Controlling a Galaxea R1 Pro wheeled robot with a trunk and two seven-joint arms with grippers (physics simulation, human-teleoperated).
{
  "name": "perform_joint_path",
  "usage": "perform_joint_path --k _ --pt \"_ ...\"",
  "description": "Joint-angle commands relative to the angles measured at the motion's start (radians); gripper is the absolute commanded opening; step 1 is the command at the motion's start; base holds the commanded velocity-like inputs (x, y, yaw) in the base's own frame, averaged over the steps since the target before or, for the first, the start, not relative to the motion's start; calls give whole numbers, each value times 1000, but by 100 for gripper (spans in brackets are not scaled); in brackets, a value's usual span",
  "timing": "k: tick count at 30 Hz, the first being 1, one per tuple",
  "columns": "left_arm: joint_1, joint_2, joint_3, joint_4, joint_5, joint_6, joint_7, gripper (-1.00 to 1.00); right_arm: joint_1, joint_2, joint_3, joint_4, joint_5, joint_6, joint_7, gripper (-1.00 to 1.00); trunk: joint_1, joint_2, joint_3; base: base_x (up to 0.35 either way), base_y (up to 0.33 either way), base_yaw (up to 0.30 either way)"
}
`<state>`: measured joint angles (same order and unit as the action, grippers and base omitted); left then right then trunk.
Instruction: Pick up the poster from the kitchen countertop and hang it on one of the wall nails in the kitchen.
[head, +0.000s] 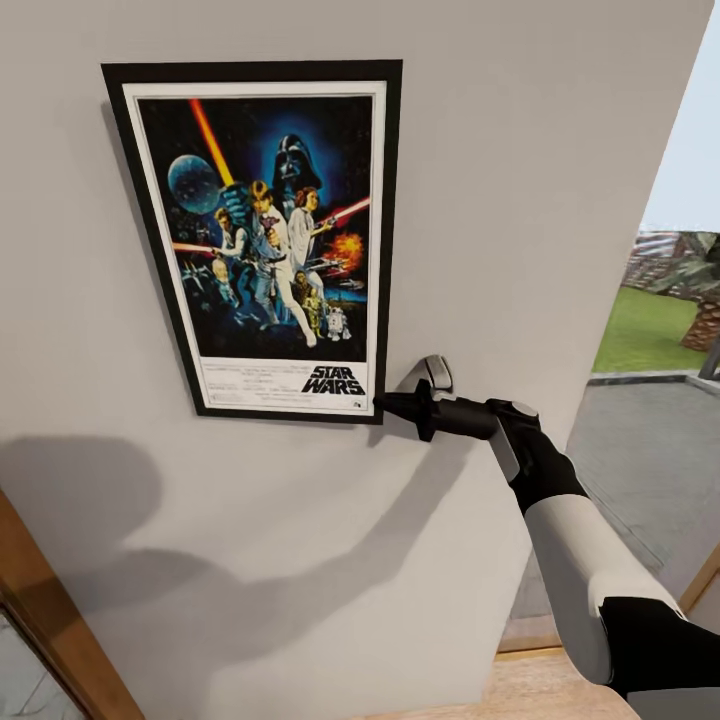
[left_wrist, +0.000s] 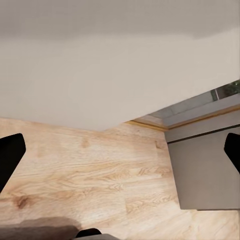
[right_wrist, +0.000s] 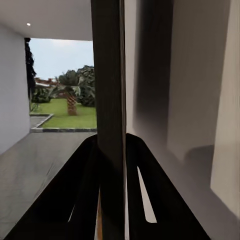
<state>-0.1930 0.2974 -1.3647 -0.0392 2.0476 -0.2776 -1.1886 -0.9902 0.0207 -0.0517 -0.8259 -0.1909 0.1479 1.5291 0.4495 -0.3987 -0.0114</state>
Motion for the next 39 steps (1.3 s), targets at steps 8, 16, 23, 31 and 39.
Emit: perform_joint_path --k 8,16,23,31,39 --pt "0 0 -10 4 8 -5 0 100 -1 1 -4 1 1 120 5 -100 1 -1 -1 0 0 0" --pt "0 0 -11 5 8 -5 0 100 -1 1 -5 -2 0 121 5 -100 1 -1 -1 0 0 0" --pt "0 0 -11 5 8 -5 0 100 -1 1 -6 -3 -1 134 4 -100 1 -1 -1 0 0 0" --pt "0 0 -11 5 8 -5 0 100 -1 1 -6 -8 -1 165 4 -100 1 -1 -1 0 0 0" --pt "0 0 -11 5 8 -5 0 100 -1 1 -5 -8 -1 168 3 -100 1 -1 -1 0 0 0"
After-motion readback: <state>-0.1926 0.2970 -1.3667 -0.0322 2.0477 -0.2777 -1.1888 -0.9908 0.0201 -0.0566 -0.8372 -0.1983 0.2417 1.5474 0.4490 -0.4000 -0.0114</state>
